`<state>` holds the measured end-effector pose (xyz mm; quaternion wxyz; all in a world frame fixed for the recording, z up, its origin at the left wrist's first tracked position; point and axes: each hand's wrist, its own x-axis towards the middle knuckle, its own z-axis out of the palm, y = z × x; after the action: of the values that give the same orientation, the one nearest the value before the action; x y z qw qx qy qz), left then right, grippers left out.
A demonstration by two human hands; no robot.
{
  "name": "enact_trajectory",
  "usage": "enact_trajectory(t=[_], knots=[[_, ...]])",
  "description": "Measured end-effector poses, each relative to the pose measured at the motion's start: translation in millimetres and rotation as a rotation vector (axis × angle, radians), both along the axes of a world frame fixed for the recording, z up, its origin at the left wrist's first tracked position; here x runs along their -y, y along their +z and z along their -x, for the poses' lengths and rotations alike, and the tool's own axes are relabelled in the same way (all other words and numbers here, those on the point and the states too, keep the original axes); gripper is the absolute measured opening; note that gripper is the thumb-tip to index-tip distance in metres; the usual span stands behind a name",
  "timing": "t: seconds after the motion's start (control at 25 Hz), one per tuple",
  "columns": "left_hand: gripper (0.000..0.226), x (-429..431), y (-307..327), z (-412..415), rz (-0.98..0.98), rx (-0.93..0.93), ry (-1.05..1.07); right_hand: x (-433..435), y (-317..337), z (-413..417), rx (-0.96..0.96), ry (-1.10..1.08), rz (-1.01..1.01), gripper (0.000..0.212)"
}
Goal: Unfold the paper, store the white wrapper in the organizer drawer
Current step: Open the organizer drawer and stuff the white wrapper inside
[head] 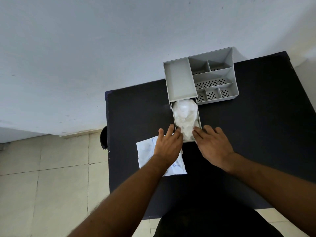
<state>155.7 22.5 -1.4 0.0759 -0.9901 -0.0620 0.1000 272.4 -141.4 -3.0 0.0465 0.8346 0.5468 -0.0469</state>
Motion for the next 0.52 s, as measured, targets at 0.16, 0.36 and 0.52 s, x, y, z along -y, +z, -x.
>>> enact_trajectory(t=[0.16, 0.36, 0.52], knots=[[0.034, 1.2, 5.1, 2.0, -0.001, -0.023, -0.003, 2.7, -2.1, -0.2, 0.026, 0.015, -0.019, 0.049], [0.036, 2.7, 5.9, 4.0, 0.041, -0.026, 0.03, 6.1, -3.3, -3.3, 0.041, 0.028, -0.084, 0.034], [0.044, -0.4, 2.7, 5.6, 0.125, 0.027, 0.025, 7.4, -0.8, -6.8, 0.003, 0.064, -0.115, 0.036]])
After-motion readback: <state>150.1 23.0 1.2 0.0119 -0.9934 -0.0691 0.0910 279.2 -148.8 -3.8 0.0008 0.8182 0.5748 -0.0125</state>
